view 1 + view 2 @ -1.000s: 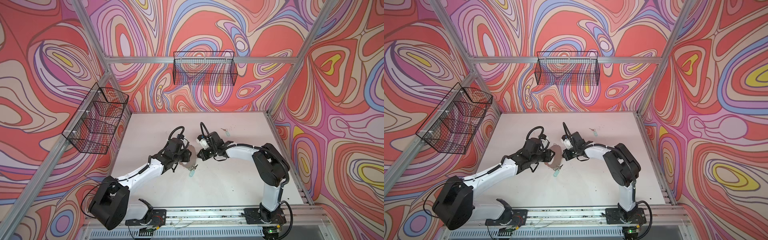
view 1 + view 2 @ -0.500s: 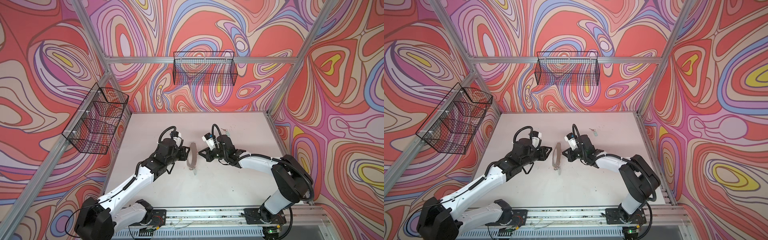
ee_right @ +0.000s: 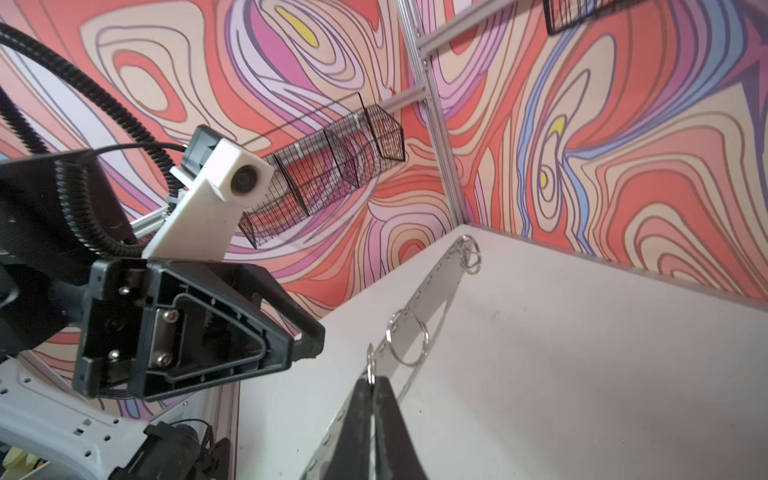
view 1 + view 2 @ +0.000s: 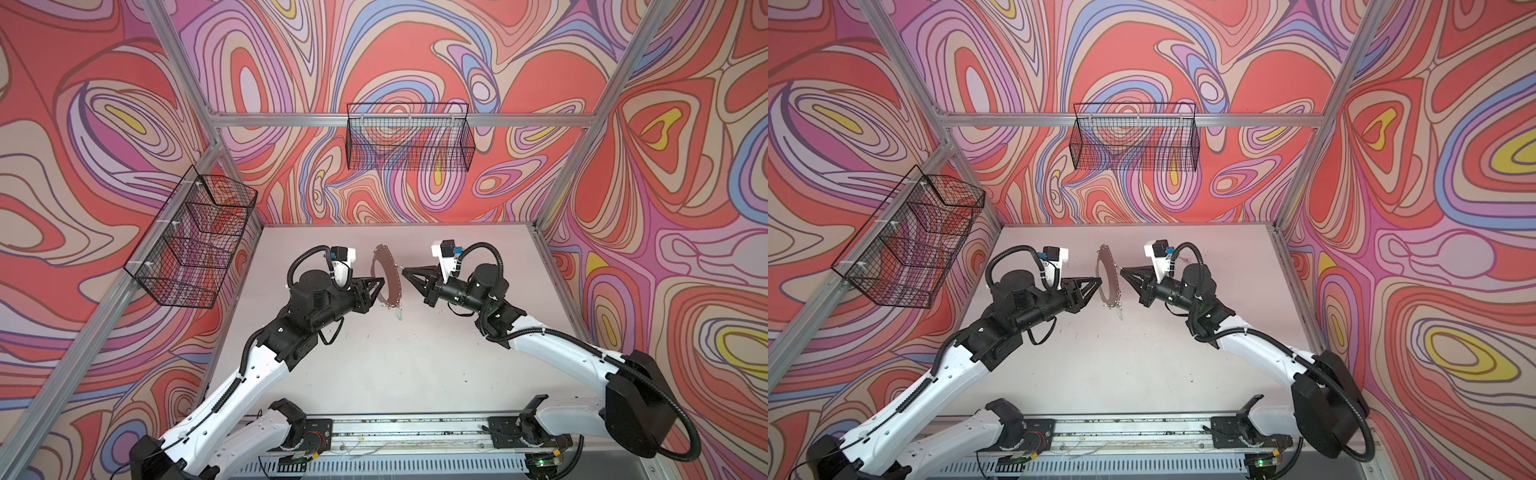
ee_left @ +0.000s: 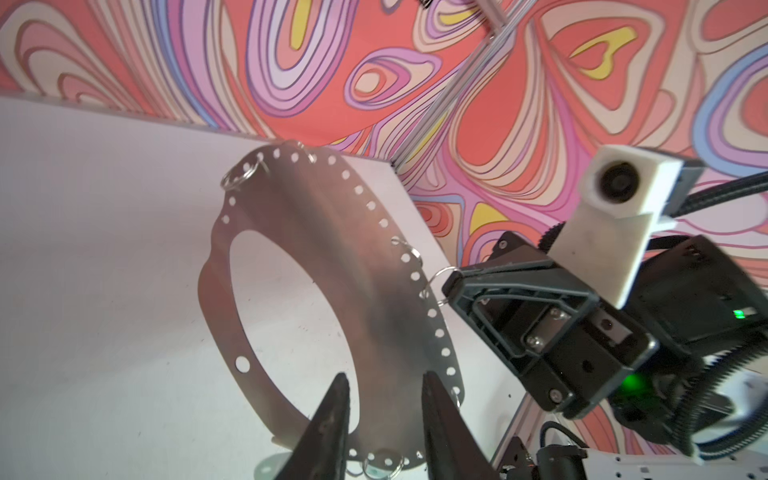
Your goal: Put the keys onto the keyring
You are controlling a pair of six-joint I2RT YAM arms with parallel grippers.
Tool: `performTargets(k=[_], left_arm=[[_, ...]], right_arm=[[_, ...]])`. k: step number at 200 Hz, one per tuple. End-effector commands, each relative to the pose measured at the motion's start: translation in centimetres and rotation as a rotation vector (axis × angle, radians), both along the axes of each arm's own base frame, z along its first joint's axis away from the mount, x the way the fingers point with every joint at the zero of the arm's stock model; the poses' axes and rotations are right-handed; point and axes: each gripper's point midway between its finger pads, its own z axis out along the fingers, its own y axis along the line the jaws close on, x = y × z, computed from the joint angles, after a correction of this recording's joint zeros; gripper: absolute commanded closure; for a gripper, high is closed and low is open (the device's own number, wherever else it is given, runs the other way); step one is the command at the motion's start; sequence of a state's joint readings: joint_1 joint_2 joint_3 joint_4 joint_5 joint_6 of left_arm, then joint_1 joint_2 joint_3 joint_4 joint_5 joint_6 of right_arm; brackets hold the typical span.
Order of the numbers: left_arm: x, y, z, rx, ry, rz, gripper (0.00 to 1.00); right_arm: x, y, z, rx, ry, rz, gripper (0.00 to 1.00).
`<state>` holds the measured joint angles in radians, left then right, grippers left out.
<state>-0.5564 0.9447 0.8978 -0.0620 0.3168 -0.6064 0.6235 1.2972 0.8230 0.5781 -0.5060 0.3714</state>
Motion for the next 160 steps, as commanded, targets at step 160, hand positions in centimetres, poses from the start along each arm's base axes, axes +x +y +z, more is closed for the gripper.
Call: performTargets(k=[160], left_arm=[[-2.4, -3.6, 10.9, -0.274, -0.231, -0.280, 0.70]], right_arm=[[-5.4, -1.0, 11.3, 0.286, -0.168, 0.198, 1.00]])
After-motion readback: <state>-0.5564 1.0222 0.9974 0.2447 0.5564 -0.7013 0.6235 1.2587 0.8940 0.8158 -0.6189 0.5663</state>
